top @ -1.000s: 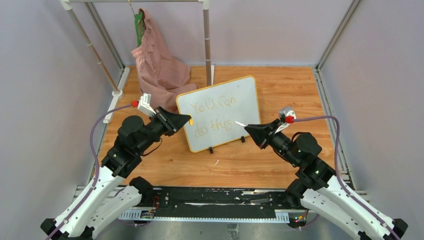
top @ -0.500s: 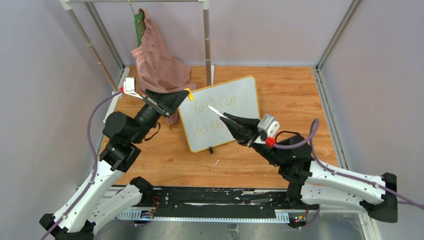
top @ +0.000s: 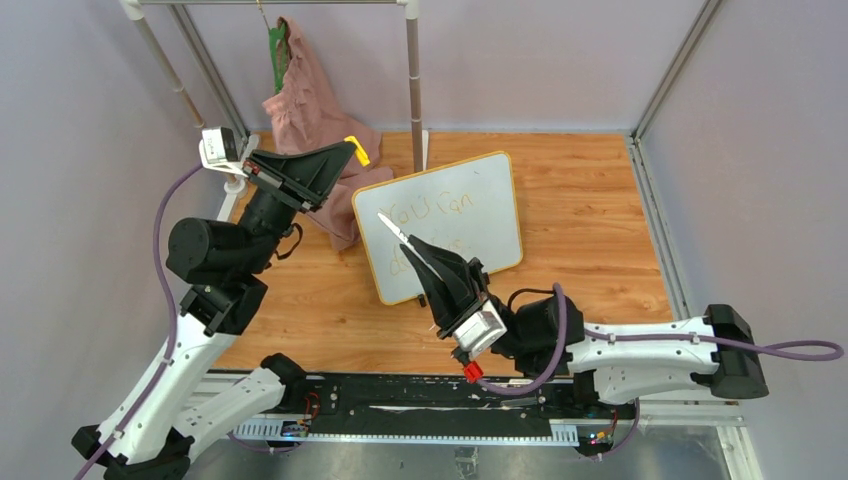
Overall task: Write a sentence on the whiteboard
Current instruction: Close the whiteboard marker at the center of the board.
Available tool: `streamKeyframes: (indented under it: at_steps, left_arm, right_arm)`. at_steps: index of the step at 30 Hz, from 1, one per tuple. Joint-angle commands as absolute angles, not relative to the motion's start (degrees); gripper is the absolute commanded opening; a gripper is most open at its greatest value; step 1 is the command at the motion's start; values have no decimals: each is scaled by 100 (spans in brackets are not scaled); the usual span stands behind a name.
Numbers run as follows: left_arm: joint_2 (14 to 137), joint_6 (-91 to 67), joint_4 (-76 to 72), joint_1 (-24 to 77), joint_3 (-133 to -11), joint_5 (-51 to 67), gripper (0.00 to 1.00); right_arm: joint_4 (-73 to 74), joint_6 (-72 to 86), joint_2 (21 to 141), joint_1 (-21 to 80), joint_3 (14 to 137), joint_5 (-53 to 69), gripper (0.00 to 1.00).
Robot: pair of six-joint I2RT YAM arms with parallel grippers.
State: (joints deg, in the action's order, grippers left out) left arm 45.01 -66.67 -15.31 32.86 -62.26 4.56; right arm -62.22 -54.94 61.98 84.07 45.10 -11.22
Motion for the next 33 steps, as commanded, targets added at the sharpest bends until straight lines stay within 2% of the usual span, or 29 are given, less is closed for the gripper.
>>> streamKeyframes:
  at_steps: [1,6,16,21,27,33]
  left_arm:
    - [4513,-6749,-1831,3324,-6406,504,0]
    - [4425,-6840,-1881,3329,-6374,482,0]
    - [4217,-6925,-1952,3327,-6288,478,0]
    - [4173,-6938,-2096,3329,-6238,465,0]
    - [4108,-6904,-2143,3325,-6212,477,0]
    - [4076,-6905,-2255,3330,-6200,440,0]
  right_arm:
    - [-7591,-6806,6482,8678,4778,-1331,0]
    - [-8133,-6617,6672,8726,4900,-1520,0]
    - [-8771,-5103,6714,8790,5006,-1464,0]
    - [-8790,-4443,6771,8776,5207,-1541,0]
    - [-8401,-2926,6582,8314,5308,-1721,0]
    - [-8246,-2483,6652,8244,5435,-1514,0]
